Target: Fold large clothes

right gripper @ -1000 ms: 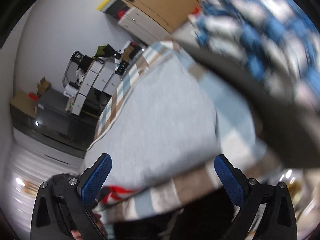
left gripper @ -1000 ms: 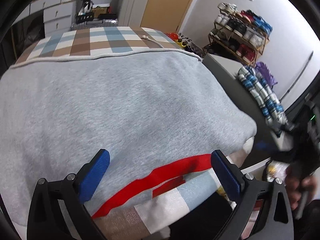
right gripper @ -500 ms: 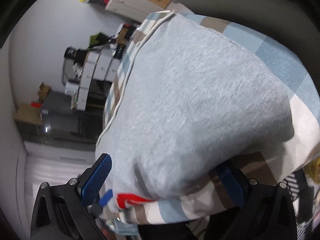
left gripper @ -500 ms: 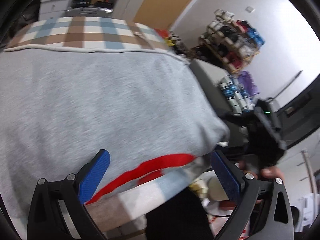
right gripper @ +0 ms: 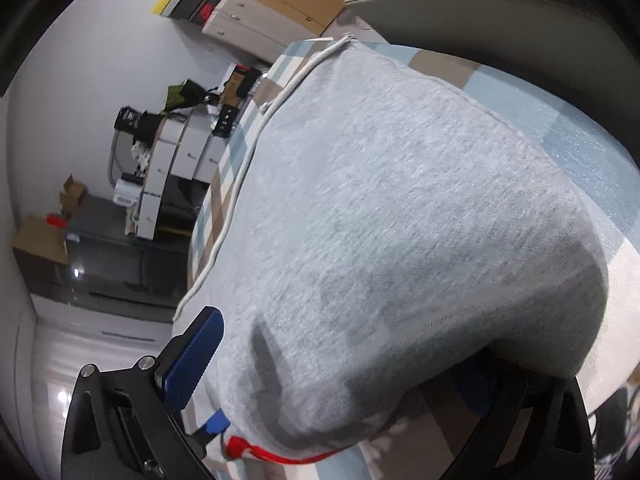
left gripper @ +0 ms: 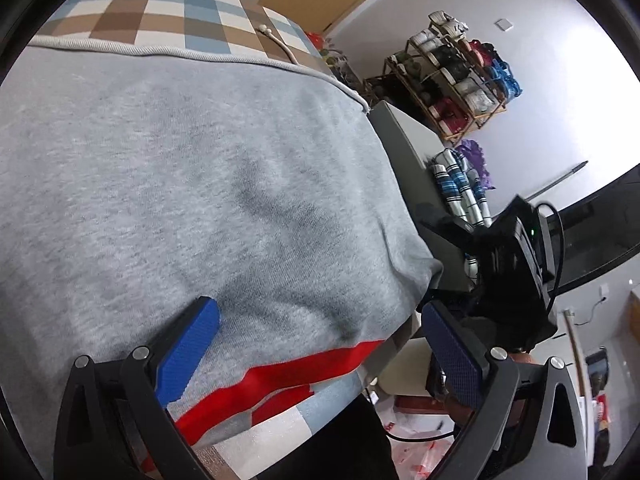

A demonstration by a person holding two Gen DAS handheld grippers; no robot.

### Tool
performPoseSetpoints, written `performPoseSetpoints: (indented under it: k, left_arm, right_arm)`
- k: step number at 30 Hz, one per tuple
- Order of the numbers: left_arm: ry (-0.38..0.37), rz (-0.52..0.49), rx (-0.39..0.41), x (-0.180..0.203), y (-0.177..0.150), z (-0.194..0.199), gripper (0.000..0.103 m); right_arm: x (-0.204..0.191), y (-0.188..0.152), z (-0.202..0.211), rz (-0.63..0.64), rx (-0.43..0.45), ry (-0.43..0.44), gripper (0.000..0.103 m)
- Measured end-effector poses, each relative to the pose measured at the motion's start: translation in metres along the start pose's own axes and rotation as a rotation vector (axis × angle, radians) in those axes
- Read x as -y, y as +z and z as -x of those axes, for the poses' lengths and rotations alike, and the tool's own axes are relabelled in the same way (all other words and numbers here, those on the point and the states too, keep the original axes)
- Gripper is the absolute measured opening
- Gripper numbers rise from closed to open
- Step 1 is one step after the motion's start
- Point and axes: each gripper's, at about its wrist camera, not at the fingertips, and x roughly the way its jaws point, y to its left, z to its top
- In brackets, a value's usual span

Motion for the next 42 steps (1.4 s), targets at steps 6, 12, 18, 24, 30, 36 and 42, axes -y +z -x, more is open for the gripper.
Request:
performPoseSetpoints:
  k: [6, 12, 18, 24, 30, 36, 42]
  left_arm:
    - [-0.032, 0.011, 0.019, -0.004, -0.003, 0.006, 0.098]
    - [0.022, -0.032, 0.016, 0.006, -0.003, -0.001, 0.1]
    - [0.003, -0.041, 0.024, 0.0, -0.003, 0.001, 0.1]
    - [0.025, -0.065, 0.017, 0.005, -0.002, -0.003, 0.1]
    - [0.105, -0.116, 0.012, 0.015, -0.006, -0.01, 0.1]
    - [0.228, -0.189, -0.002, 0.028, -0.01, -0.021, 0.1]
    - [0.257, -0.199, -0.022, 0.034, -0.008, -0.03, 0.1]
  right_arm:
    - [0.03, -0.013, 0.042, -0.075, 0.027, 0.065, 0.103]
    - [0.039, -0.009, 0.04, -0.089, -0.061, -0.003, 0.103]
    - [0.019, 0.015, 0.014, -0.06, -0.058, -0.051, 0.103]
    - [-0.015, 0.019, -0.008, 0.176, 0.029, -0.221, 0.099]
    - [-0.011, 0.005, 0.006, 0.251, 0.108, -0.172, 0.035]
    - [-0.034, -0.015, 0.021, 0.454, 0.241, -0.207, 0.021]
    - [-0.031, -0.012, 0.031, 0.475, 0.243, -0.184, 0.015]
